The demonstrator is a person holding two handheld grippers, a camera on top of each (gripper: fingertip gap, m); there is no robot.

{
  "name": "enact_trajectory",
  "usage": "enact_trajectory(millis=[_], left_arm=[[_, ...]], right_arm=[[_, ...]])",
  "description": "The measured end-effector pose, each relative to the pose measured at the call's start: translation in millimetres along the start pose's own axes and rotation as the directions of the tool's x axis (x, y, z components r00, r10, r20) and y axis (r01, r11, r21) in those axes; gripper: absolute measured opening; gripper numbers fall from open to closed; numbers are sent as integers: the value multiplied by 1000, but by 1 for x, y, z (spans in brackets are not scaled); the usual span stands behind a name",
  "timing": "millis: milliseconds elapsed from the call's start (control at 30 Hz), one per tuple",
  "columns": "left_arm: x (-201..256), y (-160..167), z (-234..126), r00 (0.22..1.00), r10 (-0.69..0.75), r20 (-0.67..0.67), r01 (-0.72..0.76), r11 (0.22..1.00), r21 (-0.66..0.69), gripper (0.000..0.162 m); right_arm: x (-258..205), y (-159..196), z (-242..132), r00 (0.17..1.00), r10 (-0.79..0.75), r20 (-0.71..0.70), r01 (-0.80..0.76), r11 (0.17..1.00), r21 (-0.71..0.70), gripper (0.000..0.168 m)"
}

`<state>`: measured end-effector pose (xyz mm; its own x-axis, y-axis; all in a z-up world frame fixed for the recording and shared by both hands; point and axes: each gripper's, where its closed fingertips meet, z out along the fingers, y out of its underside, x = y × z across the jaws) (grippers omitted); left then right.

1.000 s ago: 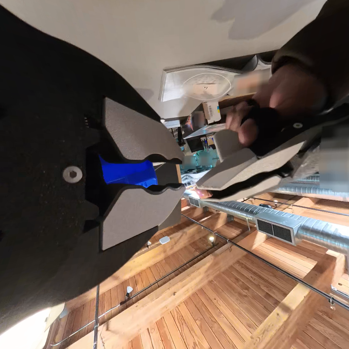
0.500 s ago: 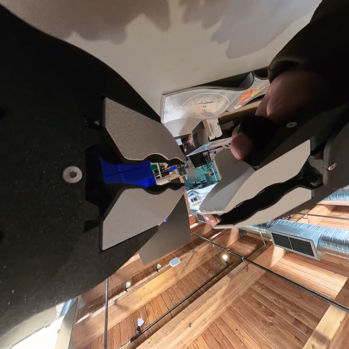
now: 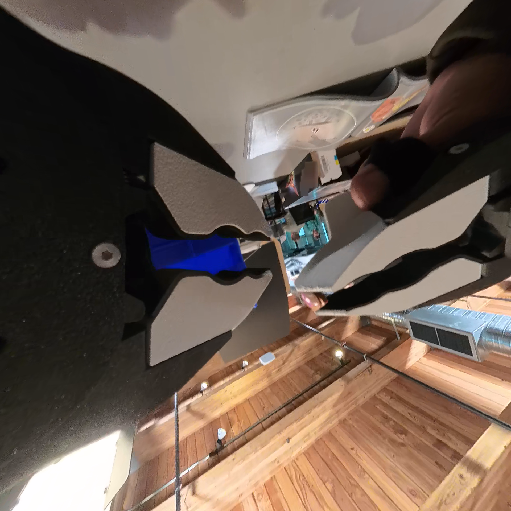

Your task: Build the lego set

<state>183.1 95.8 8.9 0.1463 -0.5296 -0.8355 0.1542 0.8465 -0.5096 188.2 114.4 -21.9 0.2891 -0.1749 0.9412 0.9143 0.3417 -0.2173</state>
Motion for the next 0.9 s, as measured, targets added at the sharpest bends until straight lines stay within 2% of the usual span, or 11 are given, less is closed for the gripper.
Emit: enact_trajectory(millis=[33,133,367,567,900], left_arm=[[0,1,0,1000,3,-4,-3,1000,-8,22],[3,4,1,1000,-11,-29,10,1000,-22,22],[20,7,3,974,-147,-175,140,989,-53,22],[32,9,3,950,-182,-253,167,983,-77,22],[33,13,5,929,-259,-264,238,965,-112,22]], right_arm=[[4,1,0,1000,-21,-20,21,1000,-9,20],[11,0,-2,993,-102,-66,101,995,-13,25],[11,-12,-4,969,-227,-98,231,973,25,36],[8,-12,-5,968,-238,-79,242,970,40,31],[4,-9,-5,967,-248,-61,251,968,32,19]])
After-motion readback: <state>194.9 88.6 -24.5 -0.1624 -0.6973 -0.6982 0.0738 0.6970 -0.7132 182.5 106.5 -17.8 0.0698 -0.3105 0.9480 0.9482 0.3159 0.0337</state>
